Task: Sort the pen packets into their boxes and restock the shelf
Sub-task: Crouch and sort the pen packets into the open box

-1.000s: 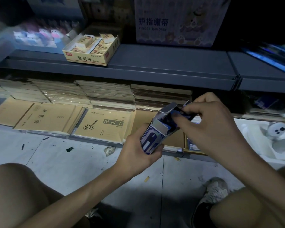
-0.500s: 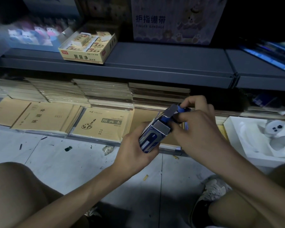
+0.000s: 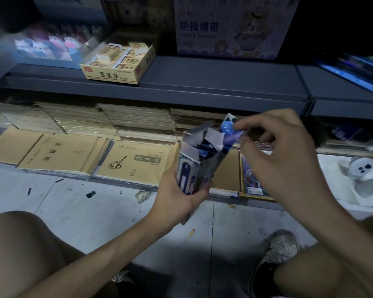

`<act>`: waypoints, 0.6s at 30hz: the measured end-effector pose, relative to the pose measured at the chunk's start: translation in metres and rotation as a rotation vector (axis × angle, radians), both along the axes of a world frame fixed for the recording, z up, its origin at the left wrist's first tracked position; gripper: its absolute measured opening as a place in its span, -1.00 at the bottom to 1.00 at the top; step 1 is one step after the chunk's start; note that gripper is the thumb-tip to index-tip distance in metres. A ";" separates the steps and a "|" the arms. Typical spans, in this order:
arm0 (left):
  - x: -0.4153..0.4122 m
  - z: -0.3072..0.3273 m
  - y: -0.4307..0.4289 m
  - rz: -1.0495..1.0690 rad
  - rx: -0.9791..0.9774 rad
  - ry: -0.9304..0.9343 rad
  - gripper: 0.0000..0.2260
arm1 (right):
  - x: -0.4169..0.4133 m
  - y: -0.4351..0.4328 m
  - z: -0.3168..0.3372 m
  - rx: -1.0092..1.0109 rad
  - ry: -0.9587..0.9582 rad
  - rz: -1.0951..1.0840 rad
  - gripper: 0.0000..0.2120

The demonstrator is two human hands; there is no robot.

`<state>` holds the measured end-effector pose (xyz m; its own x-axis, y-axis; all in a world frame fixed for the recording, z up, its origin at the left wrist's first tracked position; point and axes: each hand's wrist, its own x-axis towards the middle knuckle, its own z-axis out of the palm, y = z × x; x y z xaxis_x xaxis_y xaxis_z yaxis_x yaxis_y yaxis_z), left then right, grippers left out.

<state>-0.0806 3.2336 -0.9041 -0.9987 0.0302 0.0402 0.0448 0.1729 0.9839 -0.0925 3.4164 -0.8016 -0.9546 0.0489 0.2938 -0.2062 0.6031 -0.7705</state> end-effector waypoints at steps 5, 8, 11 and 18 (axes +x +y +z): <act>-0.003 0.001 -0.004 -0.026 0.162 -0.072 -0.73 | -0.011 0.003 0.000 -0.309 -0.358 0.041 -0.77; -0.003 0.004 -0.002 -0.101 0.235 -0.108 -0.70 | -0.012 -0.005 -0.011 -0.365 -0.505 0.143 -0.90; -0.004 0.007 -0.001 -0.123 0.269 -0.140 -0.66 | -0.014 -0.005 -0.022 -0.485 -0.533 0.141 -0.91; -0.012 -0.002 -0.009 -0.039 -0.009 -0.081 -0.75 | -0.013 0.004 -0.018 -0.447 -0.261 -0.009 -0.87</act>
